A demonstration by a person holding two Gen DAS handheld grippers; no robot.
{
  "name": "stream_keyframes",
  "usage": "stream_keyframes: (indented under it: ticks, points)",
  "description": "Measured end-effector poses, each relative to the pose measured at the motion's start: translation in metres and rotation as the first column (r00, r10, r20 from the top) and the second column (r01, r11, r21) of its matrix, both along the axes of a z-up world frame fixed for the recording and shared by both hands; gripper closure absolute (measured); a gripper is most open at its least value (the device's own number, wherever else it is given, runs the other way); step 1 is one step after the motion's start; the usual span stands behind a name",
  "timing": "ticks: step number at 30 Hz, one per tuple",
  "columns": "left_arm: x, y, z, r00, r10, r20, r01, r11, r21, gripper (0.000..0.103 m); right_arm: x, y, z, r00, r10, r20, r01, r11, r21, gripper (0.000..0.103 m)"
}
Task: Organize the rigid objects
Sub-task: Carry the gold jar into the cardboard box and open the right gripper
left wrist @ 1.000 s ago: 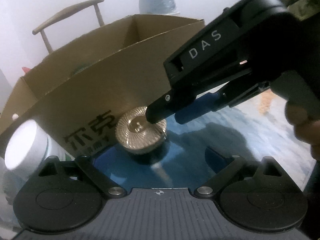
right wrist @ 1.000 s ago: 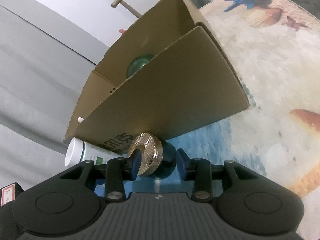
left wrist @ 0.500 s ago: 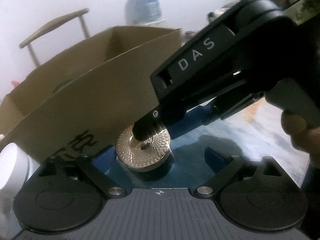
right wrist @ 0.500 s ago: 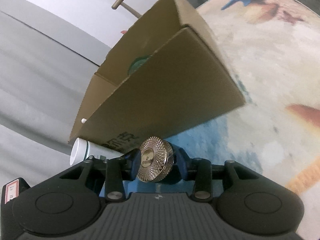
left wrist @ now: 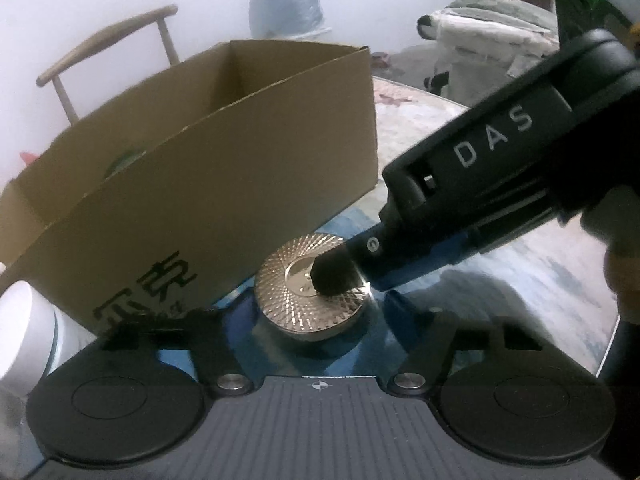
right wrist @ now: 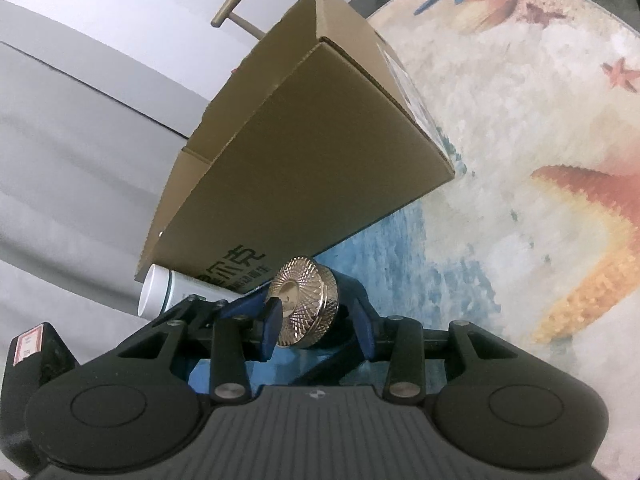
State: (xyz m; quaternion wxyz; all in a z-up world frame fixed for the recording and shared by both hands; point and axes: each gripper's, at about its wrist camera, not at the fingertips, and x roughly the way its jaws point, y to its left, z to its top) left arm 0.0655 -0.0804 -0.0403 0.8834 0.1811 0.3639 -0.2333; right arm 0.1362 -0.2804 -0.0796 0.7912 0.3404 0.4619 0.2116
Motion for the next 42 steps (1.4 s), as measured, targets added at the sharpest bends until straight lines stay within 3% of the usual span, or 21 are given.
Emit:
stream_keyframes:
  ticks: [4,8,13,21,25,27,29,34,39,42]
  points:
    - [0.001,0.005,-0.001,1.000,0.008,-0.011,-0.008,1.000,-0.014,0.045,0.000,0.002,-0.002,1.000,-0.011,0.000,0.011,1.000,0.001,0.061]
    - [0.026,0.012,0.000,1.000,0.008,-0.020,-0.009,1.000,-0.029,0.047,-0.003,0.005,0.002,1.000,-0.016,0.011,0.016,1.000,-0.015,0.061]
    - [0.023,0.010,0.016,1.000,0.005,0.024,-0.004,0.999,-0.047,0.047,-0.014,0.009,0.025,0.998,-0.017,0.062,0.020,0.999,-0.039,0.061]
    - [0.018,0.021,0.083,0.977,0.043,0.208,-0.028,0.997,-0.074,0.047,-0.021,0.026,0.101,0.963,0.020,0.270,0.002,0.997,-0.081,0.061]
    - [0.044,0.028,0.116,0.963,0.067,0.260,-0.051,0.996,-0.067,0.047,0.005,0.044,0.135,0.940,0.070,0.335,-0.037,0.994,-0.104,0.061]
    - [0.066,0.029,0.126,0.963,0.077,0.260,-0.068,0.997,-0.044,0.048,0.028,0.051,0.143,0.941,0.093,0.325,-0.065,0.993,-0.096,0.060]
    - [0.085,0.035,0.130,0.973,0.093,0.213,-0.087,0.996,-0.036,0.048,0.054,0.057,0.143,0.950,0.117,0.288,-0.094,0.991,-0.093,0.061]
    - [0.147,0.049,0.117,0.990,0.143,-0.014,-0.143,0.989,-0.034,0.047,0.114,0.071,0.122,0.978,0.159,0.139,-0.146,0.984,-0.098,0.060]
    - [0.196,0.057,0.081,0.953,0.188,-0.239,-0.200,0.980,-0.025,0.047,0.156,0.077,0.078,0.983,0.174,-0.057,-0.178,0.981,-0.076,0.060]
    - [0.204,0.064,0.070,0.926,0.207,-0.317,-0.221,0.975,-0.009,0.047,0.168,0.081,0.061,0.975,0.188,-0.119,-0.197,0.978,-0.072,0.060]
